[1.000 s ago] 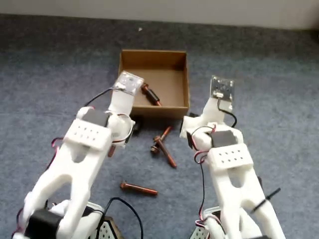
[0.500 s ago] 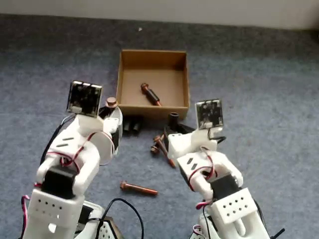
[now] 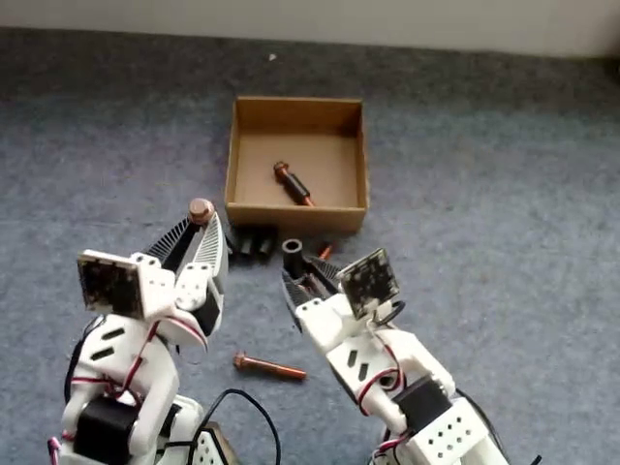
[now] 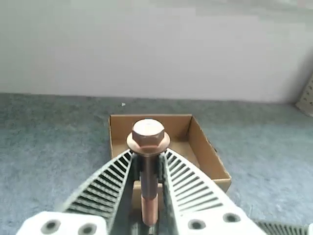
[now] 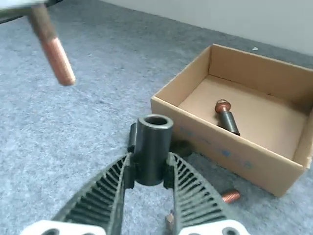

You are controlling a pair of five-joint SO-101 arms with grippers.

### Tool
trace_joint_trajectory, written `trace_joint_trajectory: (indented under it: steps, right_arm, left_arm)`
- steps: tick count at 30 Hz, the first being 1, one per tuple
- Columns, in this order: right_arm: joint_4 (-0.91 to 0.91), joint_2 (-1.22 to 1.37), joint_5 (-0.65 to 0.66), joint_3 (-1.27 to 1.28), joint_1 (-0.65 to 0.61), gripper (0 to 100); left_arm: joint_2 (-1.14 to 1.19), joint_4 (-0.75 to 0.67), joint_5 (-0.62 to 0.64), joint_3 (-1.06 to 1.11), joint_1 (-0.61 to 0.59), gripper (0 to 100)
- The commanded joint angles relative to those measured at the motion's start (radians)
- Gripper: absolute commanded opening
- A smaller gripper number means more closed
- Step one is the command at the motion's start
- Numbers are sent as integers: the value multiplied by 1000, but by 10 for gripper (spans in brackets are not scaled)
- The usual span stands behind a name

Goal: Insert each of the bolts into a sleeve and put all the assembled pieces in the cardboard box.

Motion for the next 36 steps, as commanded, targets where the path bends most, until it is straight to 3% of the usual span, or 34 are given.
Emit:
trace_joint_trajectory:
  steps: [1, 8, 13, 27, 33, 36]
  right_arm:
    - [-101, -59, 58, 47, -51, 5]
    - [-191, -157, 130, 159, -105, 5]
    - [-217, -214, 186, 226, -142, 5]
    - [-180, -214, 189, 229, -145, 5]
    - [-180, -217, 189, 229, -147, 5]
    - [-180, -223, 189, 229, -147, 5]
  left_arm:
    - [-56, -31, 11, -8, -8, 5]
    - [-48, -28, 11, -41, -2, 5]
    - [-48, -26, 9, -45, 79, 5]
    - [-47, -26, 6, -191, 111, 5]
    - [-41, 3, 5, -186, 242, 40]
    - [-39, 3, 3, -162, 249, 42]
